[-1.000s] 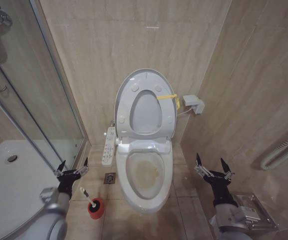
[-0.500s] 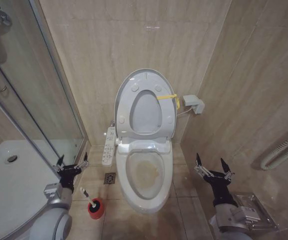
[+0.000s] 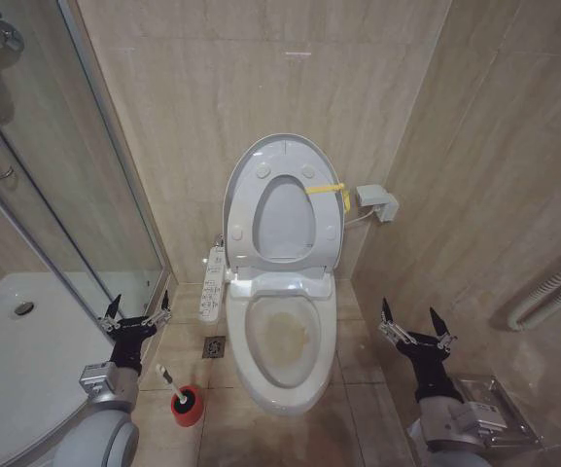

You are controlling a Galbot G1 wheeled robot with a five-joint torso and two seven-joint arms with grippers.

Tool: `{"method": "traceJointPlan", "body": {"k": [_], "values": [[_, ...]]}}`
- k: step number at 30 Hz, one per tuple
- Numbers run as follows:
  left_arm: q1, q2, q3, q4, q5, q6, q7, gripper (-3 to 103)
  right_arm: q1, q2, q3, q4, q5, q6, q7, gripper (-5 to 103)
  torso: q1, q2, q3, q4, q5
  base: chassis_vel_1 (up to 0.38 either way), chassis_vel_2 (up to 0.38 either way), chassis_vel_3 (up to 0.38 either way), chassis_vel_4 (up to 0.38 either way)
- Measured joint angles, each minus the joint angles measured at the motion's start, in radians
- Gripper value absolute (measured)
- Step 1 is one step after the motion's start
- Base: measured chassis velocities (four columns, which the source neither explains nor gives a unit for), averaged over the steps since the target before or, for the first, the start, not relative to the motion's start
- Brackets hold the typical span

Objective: Open the toilet lid, clean the toilet bowl with a toilet brush, close the toilet lid, and flush.

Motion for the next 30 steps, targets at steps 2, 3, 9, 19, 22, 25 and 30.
{"method": "traceJointPlan", "body": {"k": [2,3,9,19,22,25,30], "values": [[0.007,0.003,-0.006,-0.005,-0.004,-0.032,0.006,100,0.0,0.0,0.0,0.0,0.0,0.0,0.0,100,0.0,0.0,0.0,0.0003,0.0003,0.0,0.0,0.0,0.0],[0.009,0.003,-0.006,-0.005,-0.004,-0.041,0.008,100,0.0,0.0,0.0,0.0,0.0,0.0,0.0,100,0.0,0.0,0.0,0.0,0.0001,0.0,0.0,0.0,0.0],[0.055,0.01,-0.021,-0.014,-0.016,-0.186,0.041,100,0.0,0.0,0.0,0.0,0.0,0.0,0.0,100,0.0,0.0,0.0,0.0001,0.0,0.0,0.0,0.0,0.0],[0.113,-0.023,-0.011,-0.008,0.015,-0.352,0.094,100,0.0,0.0,0.0,0.0,0.0,0.0,0.0,100,0.0,0.0,0.0,0.0002,0.0001,0.0,0.0,0.0,0.0],[0.113,-0.027,-0.007,-0.002,0.019,-0.354,0.096,100,0.0,0.0,0.0,0.0,0.0,0.0,0.0,100,0.0,0.0,0.0,0.0,0.0001,-0.015,0.005,0.018,-0.012],[0.106,-0.027,-0.007,0.008,0.019,-0.356,0.096,100,0.0,0.0,0.0,0.0,0.0,0.0,0.0,100,0.0,0.0,0.0,0.0,0.0002,-0.06,0.068,0.052,-0.059],[0.087,-0.021,-0.011,0.027,0.017,-0.356,0.095,100,0.0,0.0,0.0,0.0,0.0,0.0,0.0,100,0.001,0.0,0.0,0.0,0.0001,-0.079,0.093,0.075,-0.076]]}}
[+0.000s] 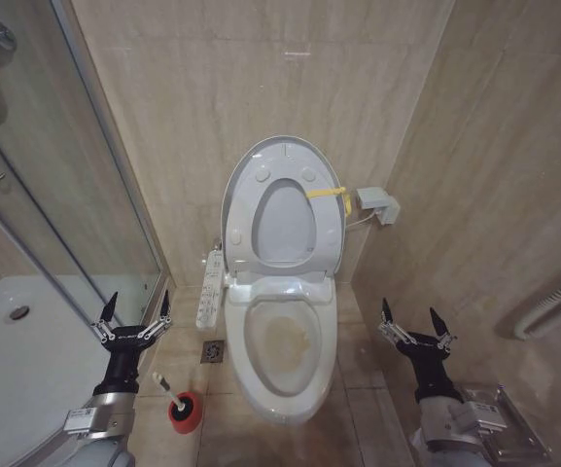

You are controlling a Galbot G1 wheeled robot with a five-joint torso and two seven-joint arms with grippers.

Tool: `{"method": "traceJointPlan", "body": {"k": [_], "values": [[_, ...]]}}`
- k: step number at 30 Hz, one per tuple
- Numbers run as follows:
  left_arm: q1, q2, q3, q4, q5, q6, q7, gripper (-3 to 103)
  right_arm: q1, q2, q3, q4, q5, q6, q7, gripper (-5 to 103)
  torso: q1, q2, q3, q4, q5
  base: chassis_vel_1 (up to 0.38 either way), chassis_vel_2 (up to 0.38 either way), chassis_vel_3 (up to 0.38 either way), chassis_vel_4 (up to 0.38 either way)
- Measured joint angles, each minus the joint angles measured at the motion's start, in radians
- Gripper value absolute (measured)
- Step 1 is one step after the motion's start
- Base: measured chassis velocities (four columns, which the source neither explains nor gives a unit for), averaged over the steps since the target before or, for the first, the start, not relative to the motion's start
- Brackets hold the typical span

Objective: Open the toilet lid, clean the toilet bowl with a toilet brush, close the toilet lid, and flush.

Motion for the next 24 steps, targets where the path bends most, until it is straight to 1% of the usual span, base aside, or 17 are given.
{"method": "traceJointPlan", "body": {"k": [3,15,17,18,19,20,21,22,24], "values": [[-0.012,0.0,0.001,0.009,-0.001,0.0,0.0,100,0.0,0.0,0.0,0.0,0.0,0.0,0.0,100,0.0,0.0,0.0,0.0003,0.0,-0.03,0.041,0.021,-0.028],[-0.042,-0.003,0.019,0.051,0.004,0.003,-0.001,100,0.0,0.0,0.0,0.0,0.0,0.0,0.0,100,-0.001,0.0,0.0,0.0,0.0001,-0.018,0.013,0.011,-0.015],[-0.045,-0.01,0.028,0.085,0.031,0.0,-0.02,100,0.0,0.0,0.0,0.0,0.0,0.0,0.0,100,0.0,0.0,0.0,0.0,0.0001,-0.106,0.094,0.095,-0.096],[-0.045,-0.01,0.028,0.085,0.031,0.0,-0.02,100,0.0,0.0,0.0,0.0,0.0,0.0,0.0,100,0.0,0.0,0.0,0.0,0.0001,-0.106,0.079,0.102,-0.096],[-0.045,-0.013,0.036,0.114,0.065,-0.004,-0.048,100,0.0,0.0,0.0,0.0,0.0,0.0,0.0,100,0.0,0.0,0.0,0.0001,-0.0001,-0.067,0.079,0.097,-0.069],[-0.048,-0.013,0.04,0.151,0.104,-0.016,-0.075,100,0.0,0.0,0.0,0.0,0.0,0.0,0.0,100,0.0,0.0,0.0,0.0001,0.0,-0.067,0.095,0.097,-0.081],[-0.052,-0.014,0.042,0.186,0.128,-0.032,-0.09,100,0.0,0.0,0.0,0.0,0.0,0.0,0.0,100,0.0,0.0,0.0,0.0003,0.0,-0.067,0.065,0.039,-0.081],[-0.052,-0.014,0.042,0.186,0.128,-0.032,-0.09,100,0.0,0.0,0.0,0.0,0.0,0.0,0.0,100,0.0,0.0,0.0,0.0003,0.0,-0.067,0.065,0.039,-0.081],[-0.058,-0.021,0.053,0.265,0.152,-0.061,-0.116,100,0.0,0.0,0.0,0.0,0.0,0.0,0.0,100,0.0,0.0,0.0,0.0001,-0.0001,-0.005,0.032,0.019,-0.013]]}}
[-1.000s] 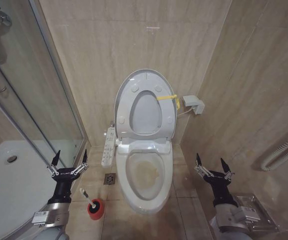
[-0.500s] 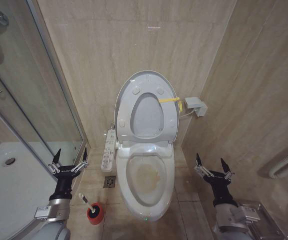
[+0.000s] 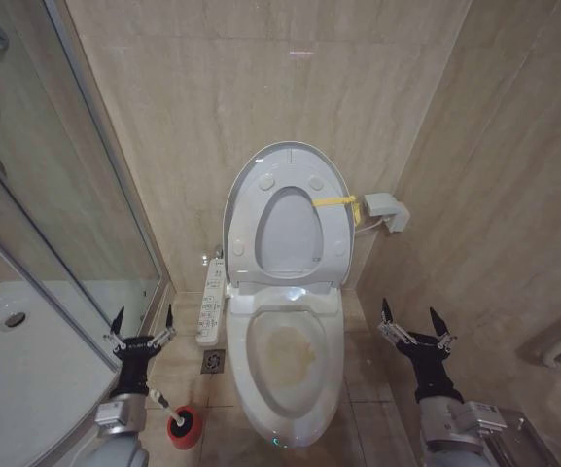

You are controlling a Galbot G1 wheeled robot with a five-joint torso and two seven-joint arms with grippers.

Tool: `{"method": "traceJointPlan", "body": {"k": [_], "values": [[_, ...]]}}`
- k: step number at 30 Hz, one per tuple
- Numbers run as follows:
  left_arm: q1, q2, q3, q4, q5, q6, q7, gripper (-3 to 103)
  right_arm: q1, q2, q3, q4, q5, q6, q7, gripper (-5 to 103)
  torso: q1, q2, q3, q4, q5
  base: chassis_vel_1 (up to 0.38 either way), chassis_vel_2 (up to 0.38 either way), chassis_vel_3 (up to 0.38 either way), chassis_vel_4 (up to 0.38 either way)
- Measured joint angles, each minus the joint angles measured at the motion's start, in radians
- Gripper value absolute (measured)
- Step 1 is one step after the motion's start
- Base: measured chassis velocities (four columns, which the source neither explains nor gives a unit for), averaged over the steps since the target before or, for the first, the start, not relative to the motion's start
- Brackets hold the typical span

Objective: Open the toilet lid, clean the toilet bowl with a toilet brush, close the toilet lid, and flush.

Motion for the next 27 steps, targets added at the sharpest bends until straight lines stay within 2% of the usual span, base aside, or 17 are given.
{"method": "traceJointPlan", "body": {"k": [2,6,10,16,24,27], "values": [[0.0,-0.009,0.007,0.026,0.002,-0.002,-0.017,100,0.0,0.0,0.0,0.0,0.0,0.0,0.0,100,0.0,0.0,0.0,0.0,0.0001,0.0,0.0,0.0,0.0],[0.001,-0.054,0.045,0.113,-0.007,0.029,-0.113,100,0.0,0.0,0.0,0.0,0.0,0.0,0.0,100,-0.001,0.0,0.0,-0.0002,0.0001,0.0,0.0,0.0,0.0],[0.001,-0.081,0.068,0.186,-0.021,0.018,-0.149,100,0.0,0.0,0.0,0.0,0.0,0.0,0.0,100,-0.001,0.0,0.0,0.0,0.0001,0.0,0.0,0.0,0.0],[-0.001,-0.1,0.09,0.288,-0.058,-0.013,-0.17,100,0.0,0.0,0.0,0.0,0.0,0.0,0.0,100,-0.001,0.0,0.0,0.0,0.0001,0.0,0.0,0.0,0.0],[-0.023,-0.107,0.085,0.364,-0.059,-0.034,-0.176,100,0.0,0.0,0.0,0.0,0.0,0.0,0.0,100,-0.001,0.0,0.0,0.0,0.0002,0.0,0.0,0.0,0.0],[-0.027,-0.102,0.089,0.385,-0.083,-0.032,-0.17,100,0.0,0.0,0.0,0.0,0.0,0.0,0.0,100,-0.001,0.0,0.0,0.0,0.0002,0.0,0.0,0.0,0.0]]}}
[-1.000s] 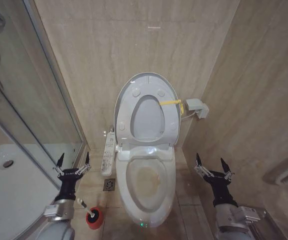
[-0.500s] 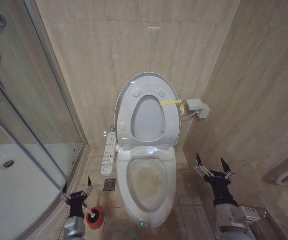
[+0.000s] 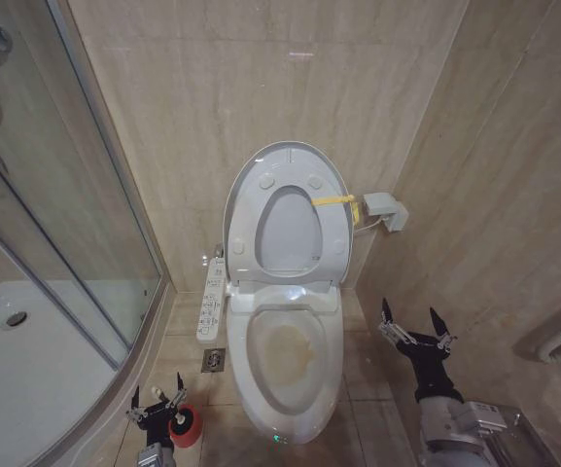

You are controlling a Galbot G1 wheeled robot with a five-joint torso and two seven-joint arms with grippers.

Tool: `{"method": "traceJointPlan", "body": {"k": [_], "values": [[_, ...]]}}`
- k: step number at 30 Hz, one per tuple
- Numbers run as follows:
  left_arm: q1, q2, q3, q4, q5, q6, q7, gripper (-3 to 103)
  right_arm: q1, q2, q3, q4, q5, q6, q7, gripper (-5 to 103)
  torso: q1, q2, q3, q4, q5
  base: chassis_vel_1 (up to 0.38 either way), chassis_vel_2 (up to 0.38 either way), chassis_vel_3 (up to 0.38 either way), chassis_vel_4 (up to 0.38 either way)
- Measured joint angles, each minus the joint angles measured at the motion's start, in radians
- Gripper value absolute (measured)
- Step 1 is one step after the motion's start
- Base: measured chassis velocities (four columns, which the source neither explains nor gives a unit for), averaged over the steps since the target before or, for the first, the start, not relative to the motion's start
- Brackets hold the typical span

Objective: Open the toilet lid, clean the toilet bowl with a toilet brush, close the toilet lid, and flush.

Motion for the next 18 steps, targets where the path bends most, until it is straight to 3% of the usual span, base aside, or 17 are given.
{"method": "traceJointPlan", "body": {"k": [10,11,18], "values": [[-0.042,0.01,0.001,0.08,-0.06,0.0,0.055,100,0.0,0.0,0.0,0.0,0.0,0.0,0.0,100,0.0,0.0,0.0,0.0,-0.0002,0.0,0.0,0.0,0.0],[-0.05,0.014,0.0,0.092,-0.061,0.0,0.068,89,0.0,0.0,0.0,0.0,0.0,0.0,0.0,100,0.0,0.0,0.0,0.0,-0.0002,0.0,0.0,0.0,0.0],[-0.064,0.024,-0.005,0.126,-0.065,-0.003,0.092,89,0.0,0.0,0.0,0.0,0.0,0.0,0.0,100,0.0,0.0,0.0,0.0,-0.0002,0.0,0.0,0.0,0.0]]}}
